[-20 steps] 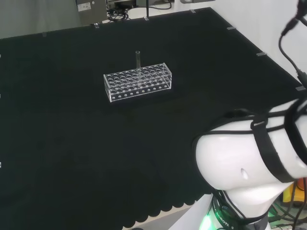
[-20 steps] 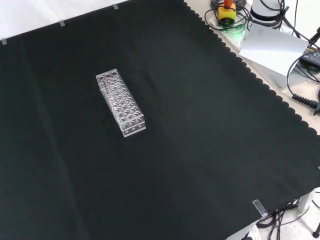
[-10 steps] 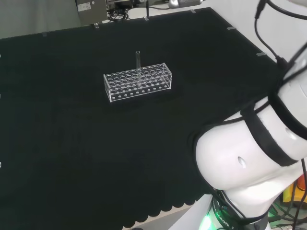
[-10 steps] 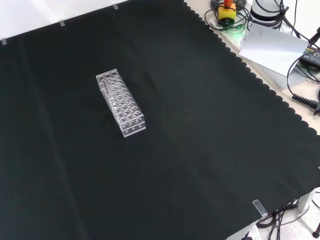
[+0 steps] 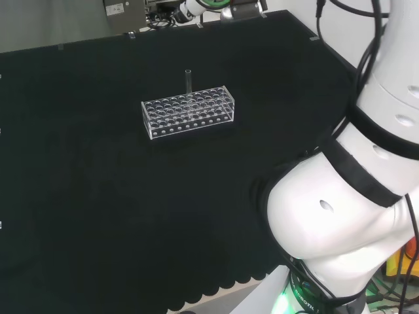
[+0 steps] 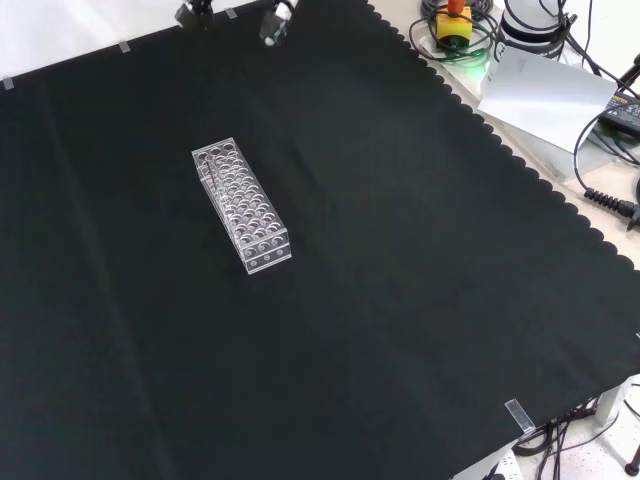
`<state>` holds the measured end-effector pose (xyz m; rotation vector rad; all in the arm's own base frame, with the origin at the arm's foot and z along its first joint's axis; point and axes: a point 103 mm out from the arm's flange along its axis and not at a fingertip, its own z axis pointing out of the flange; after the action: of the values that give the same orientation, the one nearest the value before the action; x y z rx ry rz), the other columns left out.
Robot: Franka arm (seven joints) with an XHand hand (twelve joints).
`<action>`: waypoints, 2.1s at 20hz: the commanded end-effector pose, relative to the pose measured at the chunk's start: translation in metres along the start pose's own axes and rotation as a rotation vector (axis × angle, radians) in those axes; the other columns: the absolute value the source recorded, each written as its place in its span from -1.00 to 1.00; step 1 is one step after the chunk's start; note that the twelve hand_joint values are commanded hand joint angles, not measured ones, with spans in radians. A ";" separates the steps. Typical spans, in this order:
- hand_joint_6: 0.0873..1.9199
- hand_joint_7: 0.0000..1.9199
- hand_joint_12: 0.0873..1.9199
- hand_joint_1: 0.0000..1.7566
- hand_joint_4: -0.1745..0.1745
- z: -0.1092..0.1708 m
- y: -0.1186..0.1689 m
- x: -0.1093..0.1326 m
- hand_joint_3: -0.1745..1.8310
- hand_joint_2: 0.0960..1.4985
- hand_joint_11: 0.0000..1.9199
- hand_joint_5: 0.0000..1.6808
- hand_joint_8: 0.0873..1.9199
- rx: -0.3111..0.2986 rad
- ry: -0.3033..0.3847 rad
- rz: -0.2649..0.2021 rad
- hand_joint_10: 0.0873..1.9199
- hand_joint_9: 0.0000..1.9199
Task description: Pick up the test tube.
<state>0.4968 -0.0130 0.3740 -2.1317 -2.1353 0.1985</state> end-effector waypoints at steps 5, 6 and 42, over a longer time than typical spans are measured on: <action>-0.99 -0.31 0.56 -0.31 -0.66 0.051 0.069 0.001 -0.65 0.17 -0.67 -0.42 -0.20 0.094 0.021 -0.006 -0.30 -0.17; -0.98 -0.30 0.55 -0.31 -0.67 0.057 0.073 0.001 -0.65 0.17 -0.67 -0.41 -0.20 0.104 0.020 -0.006 -0.30 -0.16; -0.33 0.15 0.46 -0.04 -0.88 0.174 0.109 0.003 -0.43 0.01 -0.52 -0.36 -0.37 0.285 0.105 0.066 -0.43 0.09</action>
<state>0.5709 -0.0110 0.1904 -1.9859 -1.8859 0.3955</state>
